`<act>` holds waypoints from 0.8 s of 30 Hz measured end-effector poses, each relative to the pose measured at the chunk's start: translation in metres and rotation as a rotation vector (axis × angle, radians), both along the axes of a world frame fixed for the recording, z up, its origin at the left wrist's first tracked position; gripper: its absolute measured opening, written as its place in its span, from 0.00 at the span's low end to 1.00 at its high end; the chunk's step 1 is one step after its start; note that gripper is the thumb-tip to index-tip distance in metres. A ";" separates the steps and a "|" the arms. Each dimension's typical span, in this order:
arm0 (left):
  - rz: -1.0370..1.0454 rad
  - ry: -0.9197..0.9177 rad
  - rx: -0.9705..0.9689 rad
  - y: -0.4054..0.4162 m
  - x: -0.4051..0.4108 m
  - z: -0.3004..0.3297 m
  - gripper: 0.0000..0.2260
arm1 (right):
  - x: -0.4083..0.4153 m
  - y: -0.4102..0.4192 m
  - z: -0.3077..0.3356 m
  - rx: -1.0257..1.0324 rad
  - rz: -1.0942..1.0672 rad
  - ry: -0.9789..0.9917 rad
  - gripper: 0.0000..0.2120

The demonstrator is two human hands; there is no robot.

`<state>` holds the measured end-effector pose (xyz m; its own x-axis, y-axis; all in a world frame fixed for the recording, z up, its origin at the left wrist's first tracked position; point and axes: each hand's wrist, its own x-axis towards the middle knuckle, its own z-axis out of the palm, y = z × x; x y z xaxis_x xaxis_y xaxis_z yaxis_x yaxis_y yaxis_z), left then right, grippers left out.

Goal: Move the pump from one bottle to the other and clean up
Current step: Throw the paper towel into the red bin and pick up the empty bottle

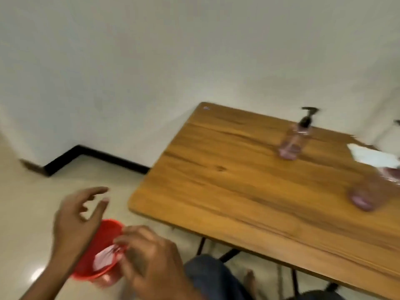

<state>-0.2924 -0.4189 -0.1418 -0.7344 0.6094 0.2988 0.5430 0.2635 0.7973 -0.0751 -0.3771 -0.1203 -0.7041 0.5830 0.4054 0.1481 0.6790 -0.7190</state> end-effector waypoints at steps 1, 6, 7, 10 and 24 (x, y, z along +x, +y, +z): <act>-0.063 0.002 0.020 0.021 0.005 0.008 0.11 | 0.028 0.001 0.018 0.078 -0.059 0.098 0.10; -0.231 0.067 0.181 0.122 0.052 0.025 0.22 | 0.154 0.043 0.102 0.249 -0.420 0.394 0.07; -0.352 0.077 0.165 0.122 0.112 0.076 0.19 | 0.179 0.053 0.114 0.256 -0.486 0.400 0.07; -0.550 0.089 0.295 0.134 0.249 0.154 0.07 | 0.255 0.086 0.139 0.344 -0.747 0.407 0.10; -1.089 -0.299 -0.133 0.264 0.442 0.148 0.34 | 0.353 0.199 0.127 -0.224 -1.092 0.138 0.25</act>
<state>0.1498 -0.1549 0.0060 0.1739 0.9810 0.0860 0.3274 -0.1399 0.9345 0.2782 -0.1778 0.0064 0.2714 0.9296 0.2492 0.4945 0.0875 -0.8648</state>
